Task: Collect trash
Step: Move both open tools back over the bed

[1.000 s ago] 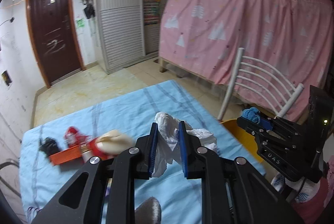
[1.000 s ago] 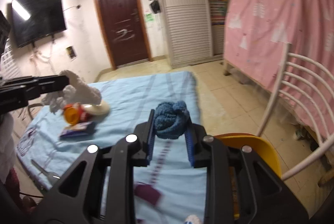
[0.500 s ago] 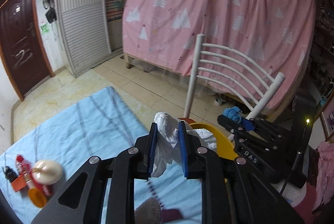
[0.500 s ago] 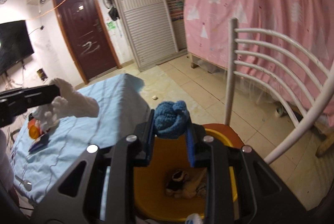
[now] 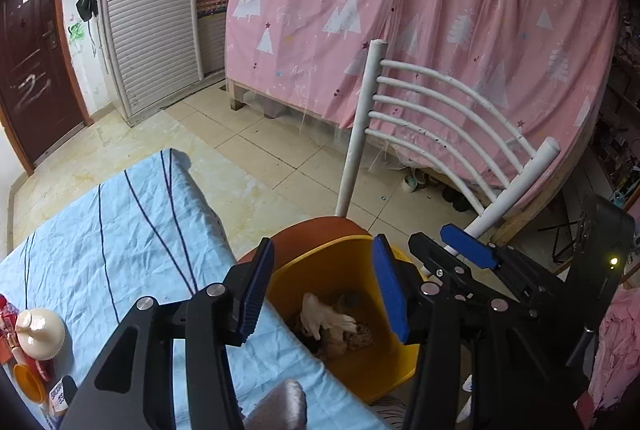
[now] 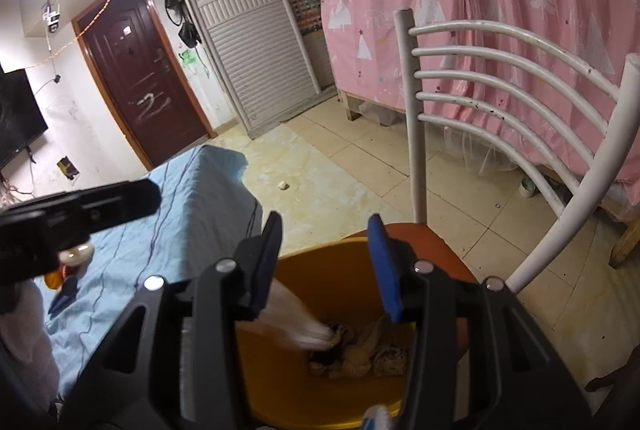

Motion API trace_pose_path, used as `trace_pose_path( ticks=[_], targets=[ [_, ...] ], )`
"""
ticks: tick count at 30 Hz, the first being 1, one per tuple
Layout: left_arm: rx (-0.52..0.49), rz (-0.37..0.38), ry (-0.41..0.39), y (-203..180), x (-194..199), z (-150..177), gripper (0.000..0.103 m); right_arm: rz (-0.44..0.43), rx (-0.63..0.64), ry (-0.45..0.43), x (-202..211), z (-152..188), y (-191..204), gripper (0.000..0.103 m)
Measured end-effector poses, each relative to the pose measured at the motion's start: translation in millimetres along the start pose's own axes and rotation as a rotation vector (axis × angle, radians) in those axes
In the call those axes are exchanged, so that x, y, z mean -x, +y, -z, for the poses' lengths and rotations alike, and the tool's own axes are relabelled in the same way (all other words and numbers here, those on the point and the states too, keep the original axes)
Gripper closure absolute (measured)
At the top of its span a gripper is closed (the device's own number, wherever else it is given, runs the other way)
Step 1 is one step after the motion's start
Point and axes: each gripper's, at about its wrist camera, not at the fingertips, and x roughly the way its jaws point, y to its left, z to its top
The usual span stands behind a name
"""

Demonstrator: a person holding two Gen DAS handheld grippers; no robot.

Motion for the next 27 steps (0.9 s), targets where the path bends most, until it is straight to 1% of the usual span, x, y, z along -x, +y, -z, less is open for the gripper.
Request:
trace_pose_path(
  ticks=[4,7,9,15,17,20,24,27],
  targets=[
    [0.01,-0.007,-0.001,9.2,6.2,2.8,0.061,-0.012,0.026,0.0,0.7,1.6,9.4,0.059],
    [0.017,-0.013,-0.009,17.2,14.7,6.0,0.061,-0.029,0.038,-0.002,2.8,2.6,16.7,0.051],
    [0.018,-0.022,-0.016,23.5,22.2,8.8,0.06,-0.051,0.051,0.001,4.5,4.5,27.2,0.048],
    [0.046,-0.044,-0.048,47.9,47.4,14.7,0.055,-0.097,0.122,0.027,2.7,13.1,63.3,0.045],
    [0.057,-0.054,-0.058,57.6,56.1,16.7,0.053,-0.11,0.142,0.035,1.4,15.3,74.3,0.042],
    [0.064,-0.08,-0.078,69.9,71.3,22.1,0.05,-0.131,0.166,0.044,0.6,19.5,89.1,0.04],
    [0.075,-0.147,-0.098,89.7,90.3,32.8,0.047,-0.161,0.206,0.062,-2.0,23.1,115.2,0.038],
    [0.08,-0.2,-0.101,102.4,99.8,38.7,0.044,-0.178,0.237,0.073,-2.3,26.5,132.9,0.033]
  ],
)
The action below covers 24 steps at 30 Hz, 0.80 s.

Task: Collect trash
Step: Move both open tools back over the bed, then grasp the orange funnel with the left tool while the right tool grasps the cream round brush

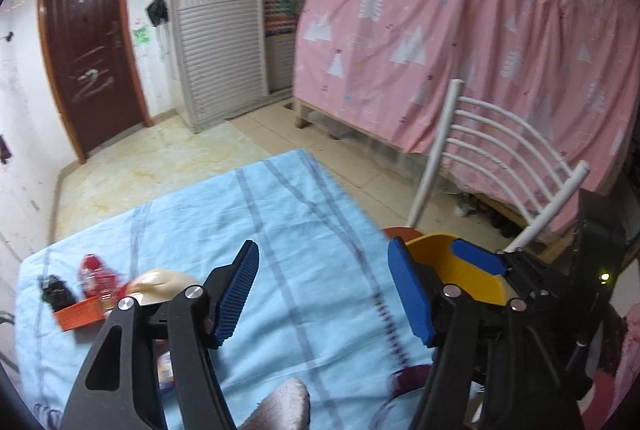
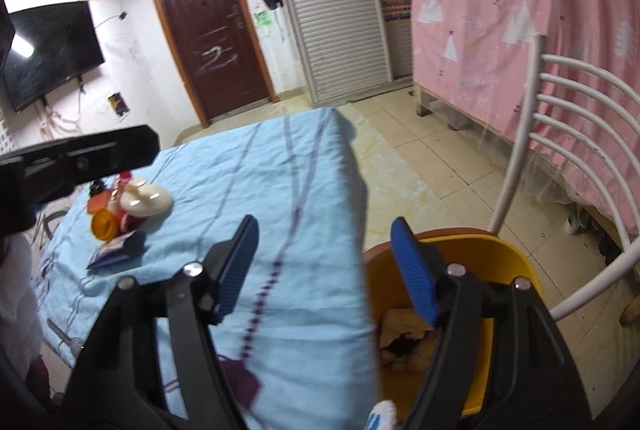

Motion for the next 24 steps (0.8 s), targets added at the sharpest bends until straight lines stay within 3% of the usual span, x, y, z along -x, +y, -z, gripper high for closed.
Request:
trace_pose_path(
  ticks=[11,18,24],
  targets=[
    [0.065,-0.187,0.03,78.1,14.3,16.2,0.035,-0.046,0.104,0.038,-10.5,-3.1,55.7,0.027],
    [0.127,-0.232,0.068,127.6,14.1,32.8,0.034,-0.057,0.143,0.053,-16.2,-4.0,79.5,0.023],
    [0.156,-0.23,0.106,147.7,6.7,51.0,0.034,-0.064,0.166,0.067,-24.9,-5.3,92.3,0.021]
  ],
)
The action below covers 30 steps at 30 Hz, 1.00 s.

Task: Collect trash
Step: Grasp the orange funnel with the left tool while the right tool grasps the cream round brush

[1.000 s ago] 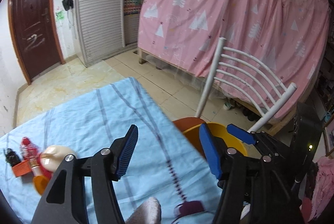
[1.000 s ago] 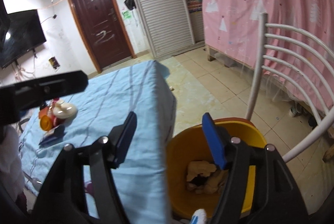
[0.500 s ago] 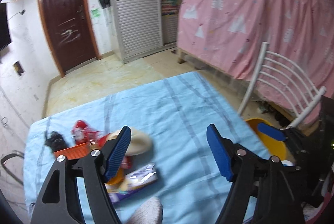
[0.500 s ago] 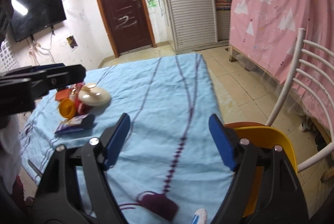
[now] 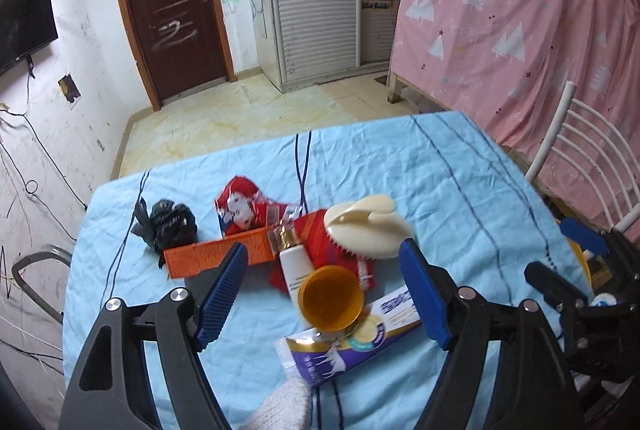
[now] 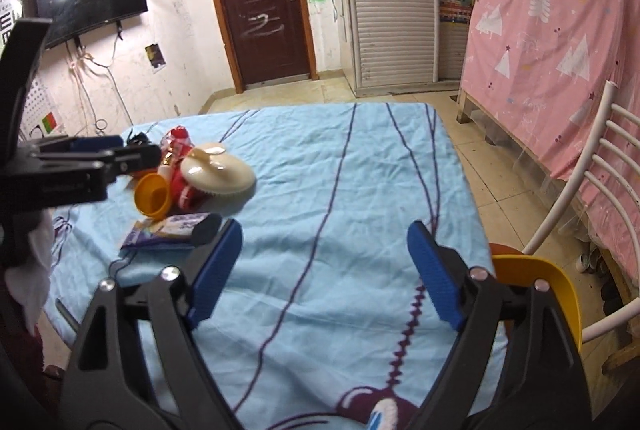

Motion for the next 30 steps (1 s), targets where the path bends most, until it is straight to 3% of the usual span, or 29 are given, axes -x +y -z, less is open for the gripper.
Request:
trace_pose_path(
  ticks=[16,23,30],
  targets=[
    [-0.05,-0.023,0.056,-2.3,-34.3,22.0,0.036,0.001,0.011,0.026,-17.1,-5.2,7.4,0.017],
    [-0.049,0.009,0.059,2.8,-36.1,28.9,0.072,-0.017,0.042,0.038,-27.3,-14.4,22.0,0.017],
    [0.011,0.081,0.041,23.0,-27.3,31.8,0.072,-0.078,0.073,0.055,-40.7,-29.3,42.6,0.016]
  ],
)
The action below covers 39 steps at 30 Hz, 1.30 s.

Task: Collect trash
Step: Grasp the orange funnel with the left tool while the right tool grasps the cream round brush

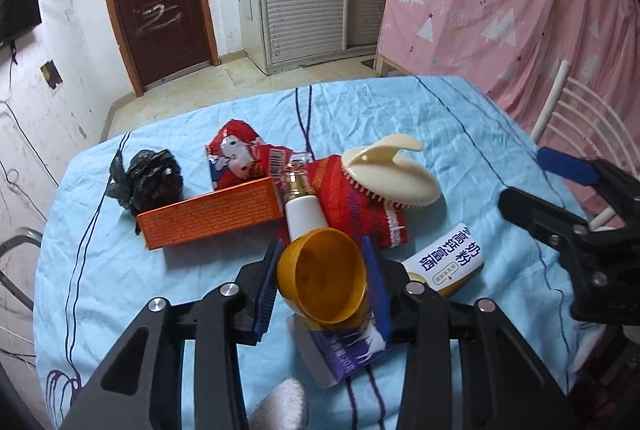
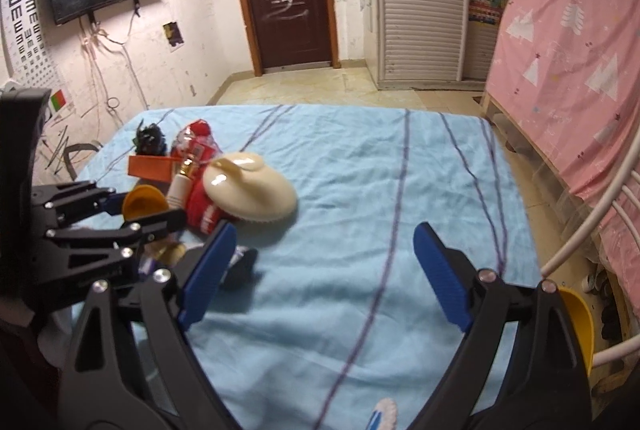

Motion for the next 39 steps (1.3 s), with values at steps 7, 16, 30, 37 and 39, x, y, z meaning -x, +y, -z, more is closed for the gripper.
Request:
trace_pose_path(
  ticks=[7,16,30,37,39],
  targets=[
    [0.054,0.048,-0.049,25.0,20.9,2.9,0.072,-0.118,-0.007,0.066,-30.9,-19.5,10.2,0.016],
    [0.101,0.063,-0.068,52.5,25.3,9.2,0.072,-0.166,0.004,0.147,-71.7,-37.5,25.9,0.011],
    [0.114,0.089,-0.056,63.1,12.0,8.6,0.072,-0.115,0.067,0.215,-97.7,-41.4,40.8,0.012],
    [0.125,0.084,-0.054,61.5,13.9,9.9,0.072,-0.122,0.084,0.199,-94.0,-39.3,44.2,0.034],
    [0.129,0.081,-0.052,61.4,14.0,9.4,0.072,-0.128,0.079,0.195,-91.8,-37.7,43.3,0.035]
  ],
)
